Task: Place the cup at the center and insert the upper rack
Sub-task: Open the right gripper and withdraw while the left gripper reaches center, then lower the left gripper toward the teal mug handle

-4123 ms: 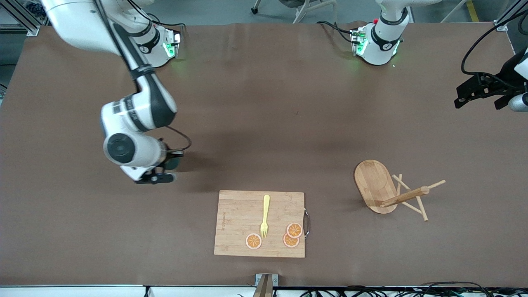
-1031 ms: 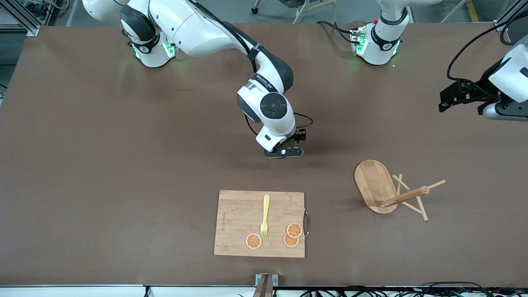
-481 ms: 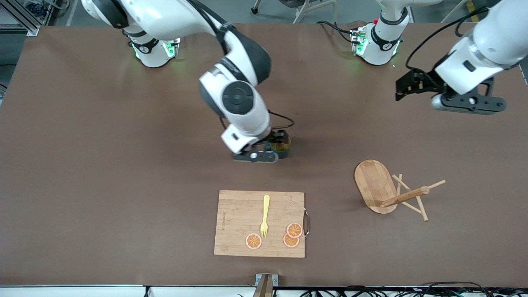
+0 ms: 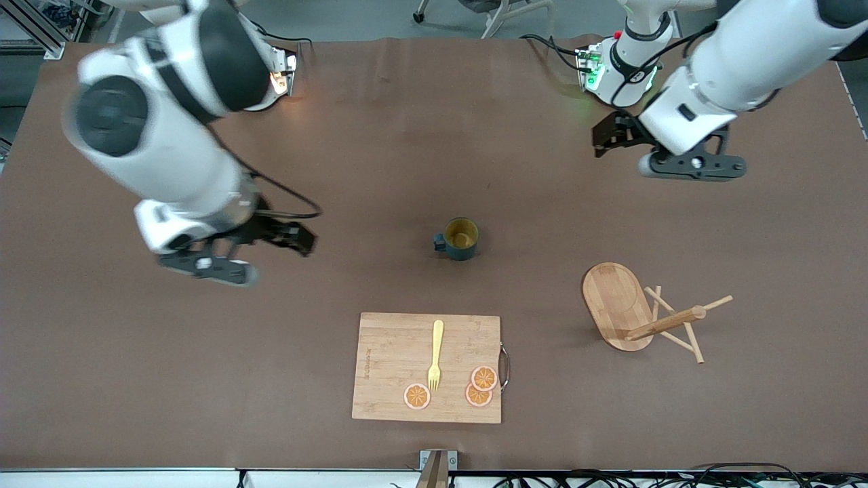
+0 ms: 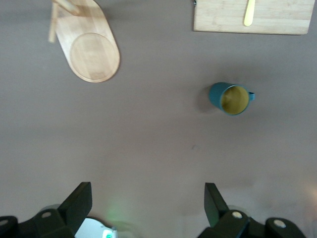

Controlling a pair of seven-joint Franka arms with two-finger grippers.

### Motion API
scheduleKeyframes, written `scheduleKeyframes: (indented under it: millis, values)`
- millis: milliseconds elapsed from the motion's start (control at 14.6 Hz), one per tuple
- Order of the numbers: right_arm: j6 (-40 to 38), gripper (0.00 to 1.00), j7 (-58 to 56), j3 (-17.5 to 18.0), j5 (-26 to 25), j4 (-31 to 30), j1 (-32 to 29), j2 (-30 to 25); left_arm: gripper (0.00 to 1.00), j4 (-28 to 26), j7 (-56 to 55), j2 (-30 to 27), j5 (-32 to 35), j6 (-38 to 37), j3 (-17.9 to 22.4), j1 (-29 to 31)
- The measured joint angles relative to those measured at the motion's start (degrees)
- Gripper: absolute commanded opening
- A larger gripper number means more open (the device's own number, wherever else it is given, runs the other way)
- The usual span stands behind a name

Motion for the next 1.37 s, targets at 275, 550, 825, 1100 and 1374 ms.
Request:
scheduleKeyframes:
  millis: [275, 550, 825, 1100, 1374]
  values:
    - [-3.5, 1.00, -10.2, 0.0, -0.2, -0.2, -9.3, -2.4, 1.00, -5.4, -9.1, 0.2, 0.0, 7.7, -7.0, -0.3]
    - [-4.1, 1.00, -22.5, 0.0, -0.2, -1.5, -18.9, -4.8, 1.00, -8.7, -22.2, 3.2, 2.7, 17.8, -10.2, -5.8]
    - [-1.0, 1.00, -31.5, -1.7, -0.2, -10.0, -23.8, -10.9, 1.00, -9.1, -39.9, 10.3, 11.9, 26.7, -10.4, -15.5]
    - [1.0, 1.00, -34.1, -4.7, -0.2, -14.5, -21.2, -15.2, 1.00, -9.1, -57.4, 16.8, 20.9, 30.3, -10.4, -22.9]
    - [1.2, 1.00, -35.2, -5.0, -0.2, -16.1, -21.1, -16.4, 1.00, -9.0, -69.9, 22.0, 31.4, 30.9, -10.4, -28.4]
